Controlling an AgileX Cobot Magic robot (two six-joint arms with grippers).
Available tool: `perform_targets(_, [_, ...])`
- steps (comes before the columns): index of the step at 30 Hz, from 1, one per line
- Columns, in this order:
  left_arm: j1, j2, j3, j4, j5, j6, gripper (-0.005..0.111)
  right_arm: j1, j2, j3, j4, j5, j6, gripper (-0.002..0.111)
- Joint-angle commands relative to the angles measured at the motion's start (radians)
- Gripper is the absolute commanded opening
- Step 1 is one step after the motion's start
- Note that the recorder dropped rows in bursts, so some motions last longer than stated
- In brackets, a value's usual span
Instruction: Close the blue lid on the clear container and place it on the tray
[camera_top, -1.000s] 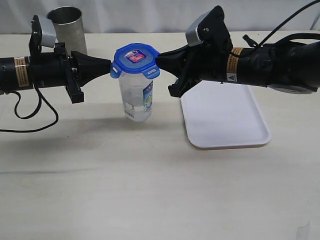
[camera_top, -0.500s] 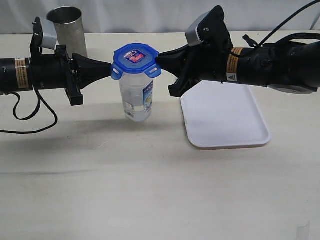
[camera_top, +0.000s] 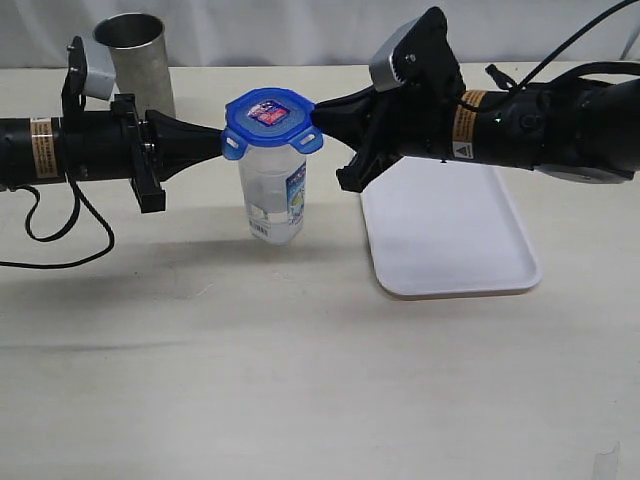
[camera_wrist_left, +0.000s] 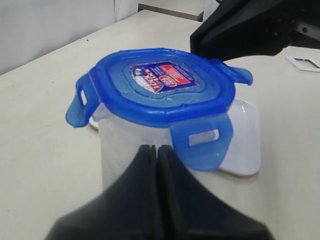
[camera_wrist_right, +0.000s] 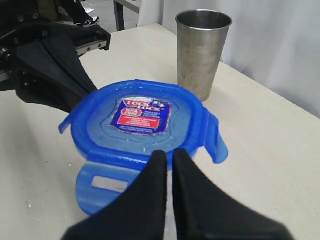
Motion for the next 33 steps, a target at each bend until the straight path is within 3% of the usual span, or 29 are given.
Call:
perform_targets(1, [0.000, -0.004, 0.000, 0.003, -0.008, -0.009, 0.000, 0.001, -0.074, -0.009, 0.002, 0.179, -0.064, 0.005])
perform_targets(4, [0.000, -0.004, 0.000, -0.006, 0.015, -0.009, 0.000, 0.001, -0.157, -0.009, 0.031, 0.350, -0.084, 0.005])
perform_targets(10, [0.000, -0.004, 0.000, -0.037, 0.072, -0.009, 0.000, 0.014, -0.318, -0.070, 0.293, 0.635, -0.114, 0.005])
perform_targets(14, [0.000, -0.004, 0.000, -0.037, 0.072, -0.009, 0.000, 0.110, -0.331, -0.222, 0.286, 1.100, -0.167, 0.005])
perform_targets(20, [0.000, -0.004, 0.000, -0.040, 0.072, -0.009, 0.000, 0.256, -0.278, -0.410, 0.355, 1.389, -0.206, 0.005])
perform_targets(27, [0.000, -0.004, 0.000, -0.040, 0.072, -0.009, 0.000, 0.301, -0.096, -0.734, 0.959, 1.637, -0.717, 0.005])
perform_targets(33, [0.000, -0.004, 0.000, -0.040, 0.072, -0.009, 0.000, 0.303, 0.038, -0.857, 1.204, 1.700, -0.892, 0.005])
